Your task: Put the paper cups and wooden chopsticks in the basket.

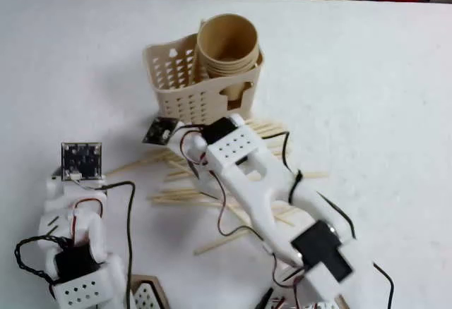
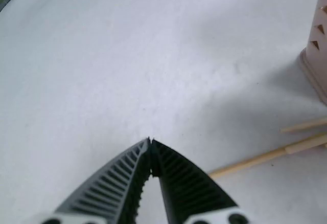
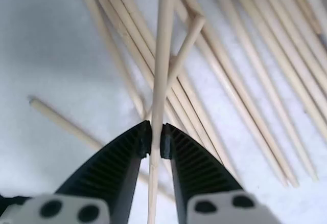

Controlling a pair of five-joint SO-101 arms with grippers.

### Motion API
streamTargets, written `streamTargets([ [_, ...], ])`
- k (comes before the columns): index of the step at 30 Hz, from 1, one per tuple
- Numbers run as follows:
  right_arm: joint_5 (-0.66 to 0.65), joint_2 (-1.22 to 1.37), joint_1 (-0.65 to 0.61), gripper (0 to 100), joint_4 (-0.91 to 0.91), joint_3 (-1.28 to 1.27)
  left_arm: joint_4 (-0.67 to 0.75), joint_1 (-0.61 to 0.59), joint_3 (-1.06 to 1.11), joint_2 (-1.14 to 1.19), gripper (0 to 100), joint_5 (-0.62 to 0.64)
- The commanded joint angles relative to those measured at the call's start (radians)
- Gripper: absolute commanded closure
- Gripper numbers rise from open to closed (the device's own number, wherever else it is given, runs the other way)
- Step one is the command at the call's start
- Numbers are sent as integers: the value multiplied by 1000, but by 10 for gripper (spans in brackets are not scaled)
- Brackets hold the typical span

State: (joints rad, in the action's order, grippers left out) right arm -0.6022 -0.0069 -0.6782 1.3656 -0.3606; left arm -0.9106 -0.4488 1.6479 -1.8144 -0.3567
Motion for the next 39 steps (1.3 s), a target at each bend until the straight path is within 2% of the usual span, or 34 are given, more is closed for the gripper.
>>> streamTargets([
  [1, -6, -120, -1, 981, 65, 11, 5, -1, -38, -10, 976, -6],
  [9, 2, -361, -1, 981, 84, 23, 5, -1, -38, -10, 976, -6],
  [15, 5, -492, 1, 981, 18, 193, 5, 19, -37, -10, 976, -9],
  [17, 58, -495, 1, 981, -25, 267, 5, 31, -37, -10, 976, -11],
  [21, 241, -495, 1, 981, -179, 388, 5, 30, -37, -10, 976, -11],
  [28, 410, -495, 7, 981, -590, 430, 5, 30, -37, -10, 976, -11],
  [33, 471, -464, 8, 981, -783, 427, 5, 30, -37, -10, 976, -11],
  [39, 476, -305, 47, 981, -918, 428, 5, 27, -37, -10, 976, -11],
])
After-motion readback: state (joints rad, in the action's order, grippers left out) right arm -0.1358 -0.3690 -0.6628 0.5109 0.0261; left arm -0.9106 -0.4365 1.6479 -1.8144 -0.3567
